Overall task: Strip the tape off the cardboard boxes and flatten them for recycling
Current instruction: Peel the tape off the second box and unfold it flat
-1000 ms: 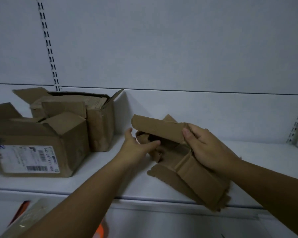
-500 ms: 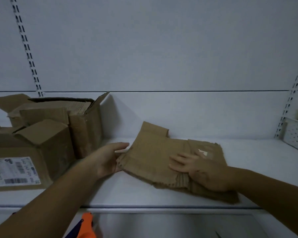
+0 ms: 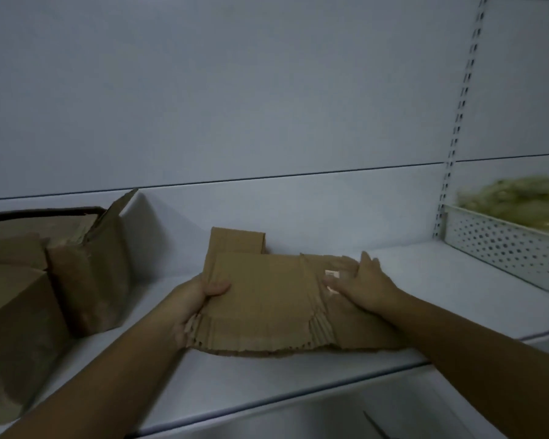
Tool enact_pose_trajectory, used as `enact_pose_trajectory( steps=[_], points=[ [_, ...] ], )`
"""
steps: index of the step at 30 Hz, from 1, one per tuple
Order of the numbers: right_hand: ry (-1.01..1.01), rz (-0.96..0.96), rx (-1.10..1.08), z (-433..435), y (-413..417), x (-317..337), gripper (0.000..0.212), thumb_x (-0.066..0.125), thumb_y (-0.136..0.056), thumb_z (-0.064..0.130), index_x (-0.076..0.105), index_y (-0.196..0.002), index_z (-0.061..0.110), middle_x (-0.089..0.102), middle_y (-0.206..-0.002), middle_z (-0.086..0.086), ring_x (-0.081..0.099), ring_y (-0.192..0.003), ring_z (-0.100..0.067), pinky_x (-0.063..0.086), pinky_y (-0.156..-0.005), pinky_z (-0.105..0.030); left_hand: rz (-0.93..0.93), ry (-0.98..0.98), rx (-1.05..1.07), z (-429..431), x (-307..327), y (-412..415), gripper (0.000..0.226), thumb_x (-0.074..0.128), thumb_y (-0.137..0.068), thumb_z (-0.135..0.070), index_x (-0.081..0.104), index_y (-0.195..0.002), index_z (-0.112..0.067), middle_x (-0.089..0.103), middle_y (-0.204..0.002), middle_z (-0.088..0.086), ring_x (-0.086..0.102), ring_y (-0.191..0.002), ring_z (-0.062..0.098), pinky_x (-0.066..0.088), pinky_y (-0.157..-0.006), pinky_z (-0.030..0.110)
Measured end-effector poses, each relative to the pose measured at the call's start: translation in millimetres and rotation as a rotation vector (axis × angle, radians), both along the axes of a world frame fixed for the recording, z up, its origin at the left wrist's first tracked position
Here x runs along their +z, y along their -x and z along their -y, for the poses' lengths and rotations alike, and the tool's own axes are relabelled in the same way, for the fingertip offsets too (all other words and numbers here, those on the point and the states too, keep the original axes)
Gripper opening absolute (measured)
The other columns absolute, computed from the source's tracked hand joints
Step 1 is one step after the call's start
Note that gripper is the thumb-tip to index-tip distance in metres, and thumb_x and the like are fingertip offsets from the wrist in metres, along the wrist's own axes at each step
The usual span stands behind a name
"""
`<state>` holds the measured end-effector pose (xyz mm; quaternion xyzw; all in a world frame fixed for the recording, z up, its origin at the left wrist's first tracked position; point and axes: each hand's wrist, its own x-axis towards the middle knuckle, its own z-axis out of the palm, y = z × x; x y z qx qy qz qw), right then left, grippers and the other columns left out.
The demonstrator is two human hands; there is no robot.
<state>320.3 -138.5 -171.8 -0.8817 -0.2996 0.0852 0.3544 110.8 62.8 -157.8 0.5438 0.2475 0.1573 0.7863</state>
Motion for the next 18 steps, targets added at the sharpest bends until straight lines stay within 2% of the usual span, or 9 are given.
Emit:
enact_pose_trajectory(
  steps=[1, 3, 4, 7, 9, 11, 15, 16, 18],
  points=[
    [-0.073, -0.100, 0.026, 2.8, -4.4, 1.3, 0.096, 0.065, -0.075, 0.059, 0.022, -0.146, 0.011, 0.022, -0.154, -0.009, 0.029, -0.137, -0.024, 0.029, -0.111, -0.038, 0.021, -0.033, 0.026, -1.2, 2.1, -3.8, 0.061, 0.069, -0.068, -0.012, 0.053, -0.127, -0.006, 0.065, -0.115, 0.022, 0.065, -0.100, 0.041, 0.054, -0.081, 0.051],
    [-0.247, -0.205, 0.075, 12.9, -6.4, 7.5, 0.061, 0.071, -0.074, 0.049, 0.050, -0.125, 0.022, 0.052, -0.133, 0.000, 0.055, -0.109, -0.010, 0.047, -0.088, -0.025, 0.065, -0.082, 0.075, -2.2, 6.5, -11.8, 0.066, 0.070, -0.065, -0.014, 0.051, -0.128, -0.006, 0.064, -0.116, 0.021, 0.065, -0.099, 0.040, 0.053, -0.082, 0.049],
    [-0.311, -0.231, 0.074, 19.5, -6.0, 12.1, 0.048, 0.073, -0.074, 0.044, 0.056, -0.116, 0.026, 0.060, -0.123, 0.002, 0.059, -0.099, -0.006, 0.048, -0.080, -0.021, 0.080, -0.093, 0.085, -1.3, 9.3, -16.0, 0.067, 0.070, -0.066, -0.016, 0.051, -0.128, -0.007, 0.063, -0.118, 0.021, 0.064, -0.100, 0.039, 0.052, -0.081, 0.048],
    [-0.452, -0.327, 0.015, 46.9, -9.7, 29.3, 0.038, 0.077, -0.073, 0.034, 0.063, -0.106, 0.023, 0.067, -0.108, 0.001, 0.065, -0.092, -0.012, 0.054, -0.077, -0.027, 0.077, -0.155, 0.076, 10.5, 22.2, -28.8, 0.057, 0.064, -0.079, -0.015, 0.046, -0.133, -0.007, 0.058, -0.125, 0.021, 0.063, -0.099, 0.036, 0.052, -0.073, 0.040],
    [-0.498, -0.358, -0.028, 75.7, -13.2, 44.3, 0.031, 0.078, -0.073, 0.027, 0.063, -0.098, 0.020, 0.069, -0.100, -0.002, 0.067, -0.083, -0.014, 0.055, -0.064, -0.024, 0.068, -0.219, 0.052, 27.7, 30.0, -38.3, 0.048, 0.055, -0.088, -0.012, 0.044, -0.134, -0.002, 0.058, -0.123, 0.021, 0.062, -0.093, 0.033, 0.052, -0.066, 0.037],
    [-0.535, -0.359, -0.074, 111.1, -18.1, 60.0, 0.035, 0.079, -0.072, 0.023, 0.055, -0.098, 0.016, 0.066, -0.100, -0.005, 0.066, -0.083, -0.017, 0.055, -0.063, -0.027, 0.070, -0.243, 0.011, 52.1, 39.0, -50.0, 0.038, 0.050, -0.091, -0.010, 0.048, -0.128, 0.000, 0.064, -0.107, 0.017, 0.065, -0.082, 0.030, 0.057, -0.054, 0.032],
    [-0.659, -0.351, -0.184, 204.7, -29.3, 82.8, 0.065, 0.080, -0.071, 0.021, 0.037, -0.120, 0.017, 0.061, -0.095, -0.001, 0.066, -0.079, -0.017, 0.053, -0.054, -0.027, 0.127, -0.279, -0.093, 125.5, 61.3, -88.0, 0.011, 0.046, -0.094, -0.009, 0.056, -0.097, -0.012, 0.072, -0.069, 0.004, 0.069, -0.052, 0.017, 0.051, -0.037, 0.024],
    [-0.687, -0.345, -0.220, 233.8, -32.6, 85.2, 0.070, 0.080, -0.071, 0.021, 0.036, -0.124, 0.019, 0.061, -0.097, -0.001, 0.066, -0.078, -0.016, 0.052, -0.051, -0.026, 0.147, -0.277, -0.137, 150.0, 65.0, -101.8, 0.012, 0.044, -0.095, -0.009, 0.056, -0.095, -0.012, 0.073, -0.065, 0.003, 0.069, -0.051, 0.016, 0.051, -0.037, 0.024],
    [-0.696, -0.296, -0.308, 297.7, -38.2, 88.0, 0.078, 0.079, -0.072, 0.025, 0.031, -0.134, 0.020, 0.059, -0.111, -0.003, 0.064, -0.080, -0.016, 0.051, -0.051, -0.025, 0.165, -0.263, -0.221, 205.4, 69.8, -131.0, 0.017, 0.043, -0.095, -0.008, 0.056, -0.105, -0.009, 0.072, -0.075, 0.007, 0.070, -0.058, 0.022, 0.054, -0.040, 0.026]
  ],
)
